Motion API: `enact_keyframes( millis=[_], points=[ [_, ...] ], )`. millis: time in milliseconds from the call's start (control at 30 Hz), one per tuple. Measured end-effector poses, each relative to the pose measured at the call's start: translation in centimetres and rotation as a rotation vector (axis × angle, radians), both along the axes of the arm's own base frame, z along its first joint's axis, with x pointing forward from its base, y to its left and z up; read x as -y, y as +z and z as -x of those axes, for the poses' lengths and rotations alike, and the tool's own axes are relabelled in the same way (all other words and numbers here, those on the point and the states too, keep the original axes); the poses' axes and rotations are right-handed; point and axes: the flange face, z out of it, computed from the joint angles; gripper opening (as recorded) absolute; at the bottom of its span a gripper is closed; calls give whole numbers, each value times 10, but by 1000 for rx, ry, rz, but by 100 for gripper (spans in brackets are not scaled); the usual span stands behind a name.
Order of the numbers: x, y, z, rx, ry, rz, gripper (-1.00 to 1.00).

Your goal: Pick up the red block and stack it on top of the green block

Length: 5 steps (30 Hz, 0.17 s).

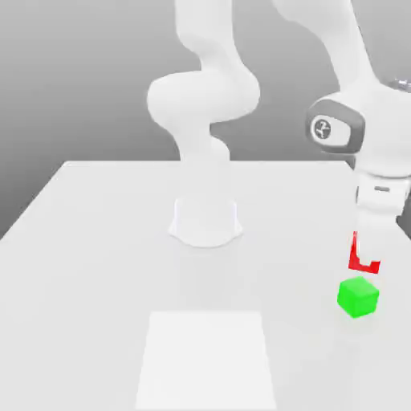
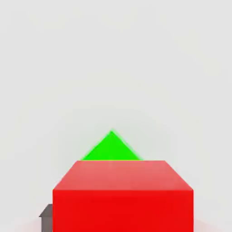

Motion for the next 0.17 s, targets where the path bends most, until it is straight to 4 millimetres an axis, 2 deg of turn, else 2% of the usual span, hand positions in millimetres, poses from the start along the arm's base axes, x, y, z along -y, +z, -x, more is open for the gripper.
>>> enact_keyframes(
  millis=[33,67,167],
  points=[
    [1,-11,0,0,-1,-1,-100],
    [1,-19,0,-1,-1,-1,100],
    [1,-19,0,-1,-1,-1,100]
  ],
)
